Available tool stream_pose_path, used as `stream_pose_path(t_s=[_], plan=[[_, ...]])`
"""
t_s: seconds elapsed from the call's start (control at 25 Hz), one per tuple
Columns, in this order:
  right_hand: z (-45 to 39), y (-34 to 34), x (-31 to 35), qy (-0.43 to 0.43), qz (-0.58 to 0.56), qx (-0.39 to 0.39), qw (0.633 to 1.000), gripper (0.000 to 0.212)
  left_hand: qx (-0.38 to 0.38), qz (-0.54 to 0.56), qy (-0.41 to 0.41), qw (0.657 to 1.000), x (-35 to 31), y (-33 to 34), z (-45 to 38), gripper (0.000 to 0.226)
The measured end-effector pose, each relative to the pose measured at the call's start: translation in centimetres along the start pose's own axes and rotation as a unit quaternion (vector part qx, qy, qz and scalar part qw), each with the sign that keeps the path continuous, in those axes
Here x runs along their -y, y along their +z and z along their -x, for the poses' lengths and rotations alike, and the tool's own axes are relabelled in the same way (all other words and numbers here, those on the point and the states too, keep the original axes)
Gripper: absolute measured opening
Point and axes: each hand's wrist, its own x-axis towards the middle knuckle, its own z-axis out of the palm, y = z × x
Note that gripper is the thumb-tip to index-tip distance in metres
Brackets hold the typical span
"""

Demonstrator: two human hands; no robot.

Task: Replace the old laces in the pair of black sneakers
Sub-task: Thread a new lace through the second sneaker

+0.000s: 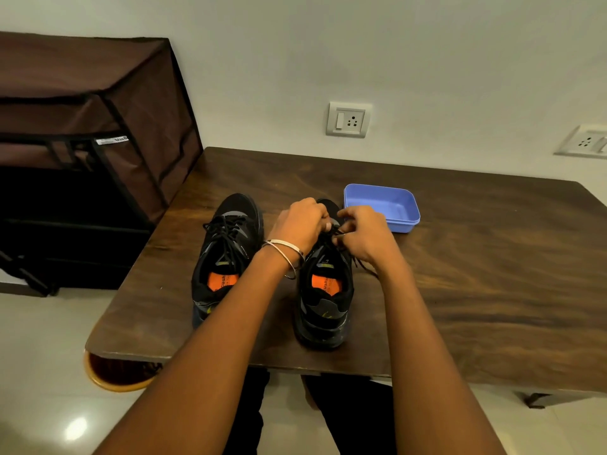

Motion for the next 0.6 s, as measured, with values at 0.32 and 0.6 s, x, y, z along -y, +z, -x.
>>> stream_pose_path(t_s=[0.32,0.6], plan=[[1.2,-0.8,0.2,-0.06,-0.084,0.037,0.994,0.056,0.05,0.137,-0.073,0.987,0.7,-0.2,0.6,0.027],[0.5,-0.8,0.6,-0.148,0.058,-0.059,0.985,0.017,0.069,0.206,-0.111,0.97,0.8,-0.2,0.1,0.035]])
